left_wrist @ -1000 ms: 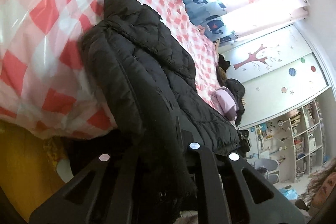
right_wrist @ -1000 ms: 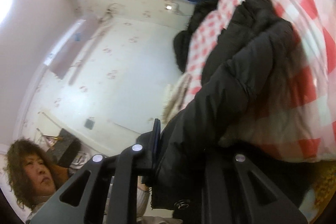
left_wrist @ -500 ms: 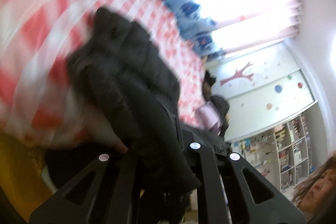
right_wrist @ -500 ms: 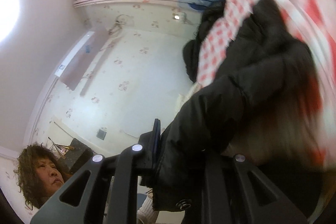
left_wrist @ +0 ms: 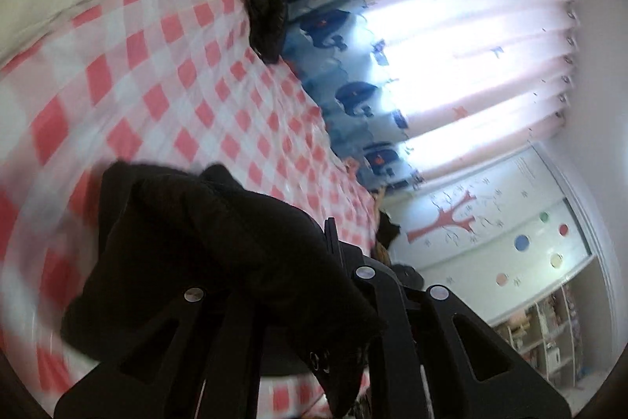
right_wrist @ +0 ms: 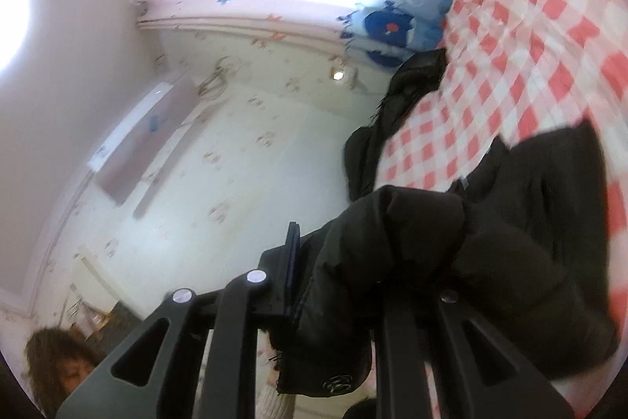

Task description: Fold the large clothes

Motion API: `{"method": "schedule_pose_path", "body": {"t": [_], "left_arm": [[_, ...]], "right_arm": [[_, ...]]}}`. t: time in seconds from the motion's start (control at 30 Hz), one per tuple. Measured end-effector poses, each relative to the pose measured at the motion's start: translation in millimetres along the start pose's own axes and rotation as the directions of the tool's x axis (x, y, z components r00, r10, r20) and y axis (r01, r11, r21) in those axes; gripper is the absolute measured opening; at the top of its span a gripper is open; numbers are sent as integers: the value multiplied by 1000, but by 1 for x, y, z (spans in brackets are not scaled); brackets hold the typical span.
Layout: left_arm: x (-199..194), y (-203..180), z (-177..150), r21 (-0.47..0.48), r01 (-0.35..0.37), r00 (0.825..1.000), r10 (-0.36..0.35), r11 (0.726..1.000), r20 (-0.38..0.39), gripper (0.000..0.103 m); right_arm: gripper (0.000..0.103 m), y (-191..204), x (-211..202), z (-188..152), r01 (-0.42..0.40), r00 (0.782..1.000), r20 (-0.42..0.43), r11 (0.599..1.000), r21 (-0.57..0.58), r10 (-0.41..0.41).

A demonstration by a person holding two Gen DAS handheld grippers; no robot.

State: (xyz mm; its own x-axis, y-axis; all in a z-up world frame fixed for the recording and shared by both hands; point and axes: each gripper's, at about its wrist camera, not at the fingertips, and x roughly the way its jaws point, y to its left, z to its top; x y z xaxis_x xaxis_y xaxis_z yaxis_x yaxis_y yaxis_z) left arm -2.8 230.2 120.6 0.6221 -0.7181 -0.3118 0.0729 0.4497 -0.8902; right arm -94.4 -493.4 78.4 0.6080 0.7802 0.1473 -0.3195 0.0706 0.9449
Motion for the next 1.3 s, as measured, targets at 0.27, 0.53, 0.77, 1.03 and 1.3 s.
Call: {"method": "schedule_pose_path", "body": {"t": [0.27,0.53,0.77,1.03,1.3], "left_arm": [[98,52,50,-52,-126,992,127,991,17,7],[171,130,57,-94,-277,961,278,956,-10,11],[200,156,58,-141,-360,932,347,922,-108,26],[128,56,63,-68,-178,970,186,982,153,89],[270,4,-29,383,-261,936,330,886,-126,90]], "right_arm": [[17,-91,54,64,193,980,29,975,113,-197],[17,-184,76,74,325,943,-2,922,212,-332],[39,-208,78,74,321,945,-32,903,287,-326],[92,-84,83,68,407,912,78,913,-32,-403],[92,-88,261,24,654,553,-46,468,-595,-832]]}}
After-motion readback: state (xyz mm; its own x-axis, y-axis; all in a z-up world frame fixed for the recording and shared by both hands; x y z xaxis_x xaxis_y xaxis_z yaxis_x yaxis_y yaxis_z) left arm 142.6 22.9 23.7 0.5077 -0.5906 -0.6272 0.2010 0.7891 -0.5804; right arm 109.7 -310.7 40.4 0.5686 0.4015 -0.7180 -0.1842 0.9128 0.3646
